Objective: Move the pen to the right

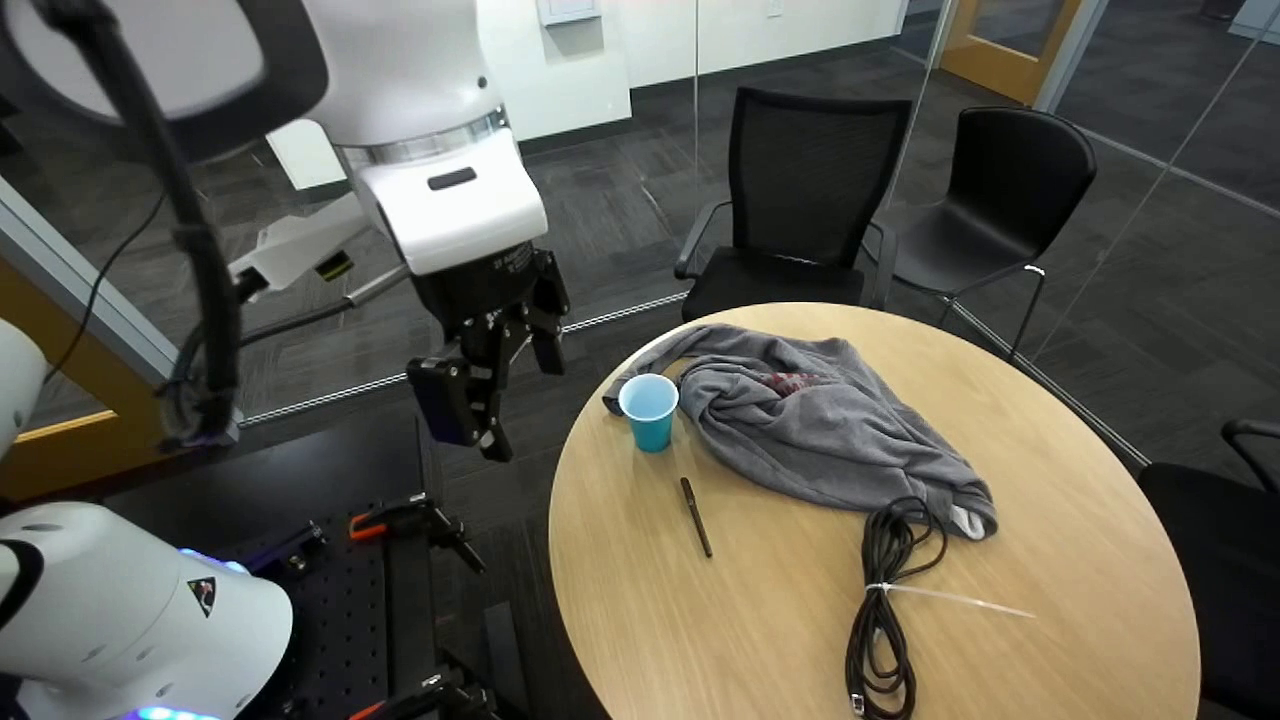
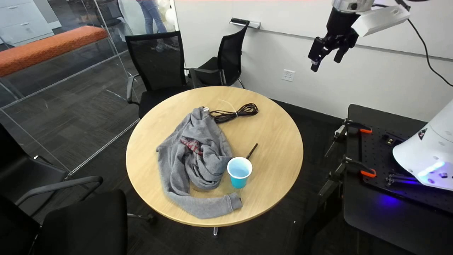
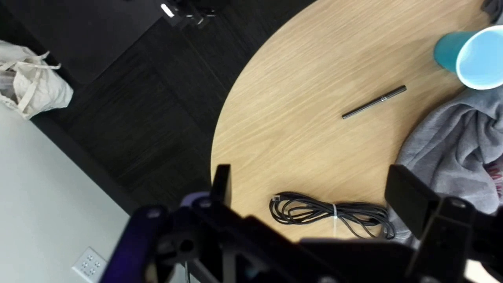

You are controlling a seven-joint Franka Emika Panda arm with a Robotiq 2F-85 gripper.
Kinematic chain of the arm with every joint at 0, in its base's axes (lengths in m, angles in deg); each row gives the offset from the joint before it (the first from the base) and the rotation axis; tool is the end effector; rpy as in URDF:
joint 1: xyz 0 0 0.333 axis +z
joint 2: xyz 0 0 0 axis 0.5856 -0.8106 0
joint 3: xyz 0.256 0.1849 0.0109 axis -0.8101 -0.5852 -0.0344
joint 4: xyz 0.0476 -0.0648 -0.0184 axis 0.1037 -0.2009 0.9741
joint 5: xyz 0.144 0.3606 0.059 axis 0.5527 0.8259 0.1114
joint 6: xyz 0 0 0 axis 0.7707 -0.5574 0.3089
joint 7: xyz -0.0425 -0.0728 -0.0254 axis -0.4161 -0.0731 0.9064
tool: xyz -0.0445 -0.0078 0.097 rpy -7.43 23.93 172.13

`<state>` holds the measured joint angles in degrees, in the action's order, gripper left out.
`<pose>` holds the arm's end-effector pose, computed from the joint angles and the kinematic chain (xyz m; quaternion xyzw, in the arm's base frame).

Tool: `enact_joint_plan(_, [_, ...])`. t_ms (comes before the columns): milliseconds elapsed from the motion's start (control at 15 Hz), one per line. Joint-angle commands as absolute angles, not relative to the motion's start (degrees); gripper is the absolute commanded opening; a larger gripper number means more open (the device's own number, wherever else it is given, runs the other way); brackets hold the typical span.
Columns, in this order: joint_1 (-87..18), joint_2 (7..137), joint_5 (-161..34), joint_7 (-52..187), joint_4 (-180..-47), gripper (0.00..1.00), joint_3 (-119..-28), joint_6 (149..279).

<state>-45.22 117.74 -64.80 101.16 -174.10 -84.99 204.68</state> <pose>0.3722 -0.0143 0.3992 0.9437 -0.3239 0.0337 0.0575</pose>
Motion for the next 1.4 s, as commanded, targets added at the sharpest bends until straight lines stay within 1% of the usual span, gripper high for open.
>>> enact_joint_plan(0, [-42.89,110.82,-59.59,105.93,-173.00,1.00,-85.38,212.34])
enact_joint_plan(267, [-40.48,102.32,-55.49,109.66,-172.09,1.00,-85.77,222.55])
enact_joint_plan(467, [-38.83,95.58,-54.02,112.47,-170.32,1.00,-85.72,227.79])
enact_joint_plan(867, [-35.03,82.56,-55.90,121.82,-163.83,1.00,-84.55,231.29])
enact_joint_plan(1333, [-28.89,68.64,-55.18,129.61,-158.01,1.00,-80.02,238.25])
